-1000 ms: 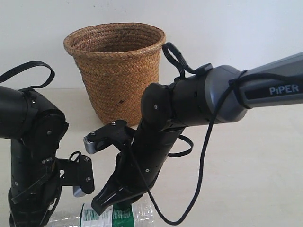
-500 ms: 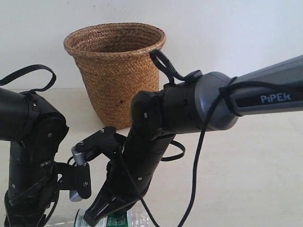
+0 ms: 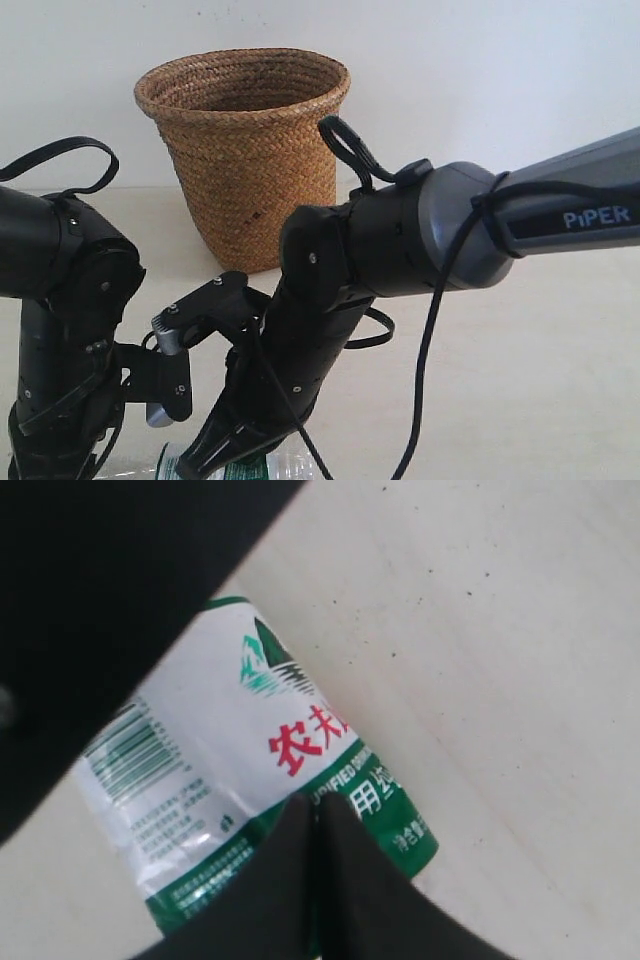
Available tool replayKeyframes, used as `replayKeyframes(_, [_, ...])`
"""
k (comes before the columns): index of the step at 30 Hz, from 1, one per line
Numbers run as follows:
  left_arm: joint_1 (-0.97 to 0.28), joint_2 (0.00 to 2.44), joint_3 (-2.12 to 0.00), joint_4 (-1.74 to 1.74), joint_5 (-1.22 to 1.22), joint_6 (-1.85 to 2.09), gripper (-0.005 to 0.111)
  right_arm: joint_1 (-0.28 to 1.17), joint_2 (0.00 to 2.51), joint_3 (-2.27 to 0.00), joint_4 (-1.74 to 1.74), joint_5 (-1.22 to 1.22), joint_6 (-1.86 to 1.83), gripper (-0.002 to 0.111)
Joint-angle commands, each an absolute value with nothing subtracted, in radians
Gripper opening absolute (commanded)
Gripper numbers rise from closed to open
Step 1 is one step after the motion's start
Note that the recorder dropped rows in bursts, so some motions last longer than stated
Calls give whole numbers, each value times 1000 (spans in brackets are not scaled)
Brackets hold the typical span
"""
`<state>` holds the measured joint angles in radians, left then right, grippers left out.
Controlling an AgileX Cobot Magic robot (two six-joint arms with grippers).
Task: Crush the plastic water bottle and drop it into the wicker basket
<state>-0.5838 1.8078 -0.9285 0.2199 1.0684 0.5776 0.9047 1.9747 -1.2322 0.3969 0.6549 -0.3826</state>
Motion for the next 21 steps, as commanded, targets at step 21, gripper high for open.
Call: replayKeyframes(21, [-591,1798,-935,208,1036,547,4,928,1763,-1177,367,783,-346,0])
